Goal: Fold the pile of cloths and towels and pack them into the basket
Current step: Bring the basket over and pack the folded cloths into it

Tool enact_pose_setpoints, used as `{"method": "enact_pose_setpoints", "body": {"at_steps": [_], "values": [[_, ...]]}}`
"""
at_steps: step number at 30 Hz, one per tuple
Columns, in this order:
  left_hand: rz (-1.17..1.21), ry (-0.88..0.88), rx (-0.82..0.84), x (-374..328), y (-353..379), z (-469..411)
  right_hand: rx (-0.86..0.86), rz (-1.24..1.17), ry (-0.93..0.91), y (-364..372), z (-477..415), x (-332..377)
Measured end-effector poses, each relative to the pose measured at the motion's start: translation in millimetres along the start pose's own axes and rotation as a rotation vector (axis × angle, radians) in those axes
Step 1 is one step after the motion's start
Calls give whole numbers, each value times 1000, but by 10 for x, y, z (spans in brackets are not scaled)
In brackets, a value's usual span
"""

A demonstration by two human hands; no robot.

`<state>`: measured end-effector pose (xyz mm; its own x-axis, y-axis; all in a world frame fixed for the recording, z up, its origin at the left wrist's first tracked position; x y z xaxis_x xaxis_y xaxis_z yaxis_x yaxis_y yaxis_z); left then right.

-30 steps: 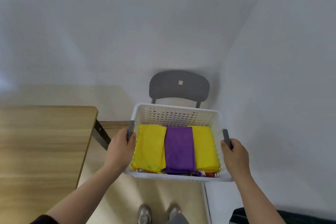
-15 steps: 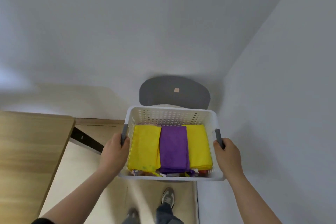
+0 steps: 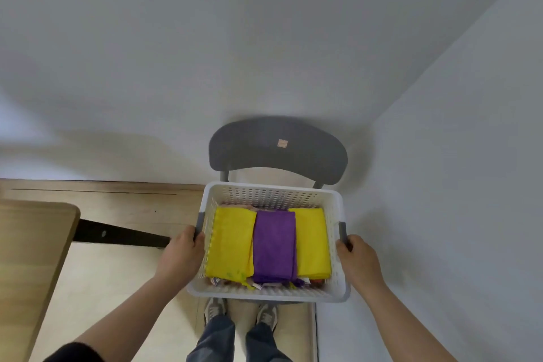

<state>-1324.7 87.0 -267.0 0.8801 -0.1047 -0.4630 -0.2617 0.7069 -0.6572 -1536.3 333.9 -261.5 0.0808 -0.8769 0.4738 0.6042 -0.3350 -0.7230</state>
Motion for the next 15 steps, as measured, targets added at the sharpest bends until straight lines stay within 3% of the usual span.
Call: {"method": "enact_pose_setpoints", "body": {"at_steps": [15], "values": [[-169,-75,143,102,476,-838,126,44,113,583,-679,-229]]}}
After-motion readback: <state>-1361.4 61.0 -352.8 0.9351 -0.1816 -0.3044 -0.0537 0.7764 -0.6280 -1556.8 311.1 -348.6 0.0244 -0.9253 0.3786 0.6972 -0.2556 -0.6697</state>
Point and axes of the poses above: each hand's wrist, its own z-axis away from the middle knuckle, its own y-axis out of the palm, x = y × z, the point moved 2 cm from there along -z, towards the middle knuckle, and after that the axes turned 3 degrees about -y, right-handed, at the moved point
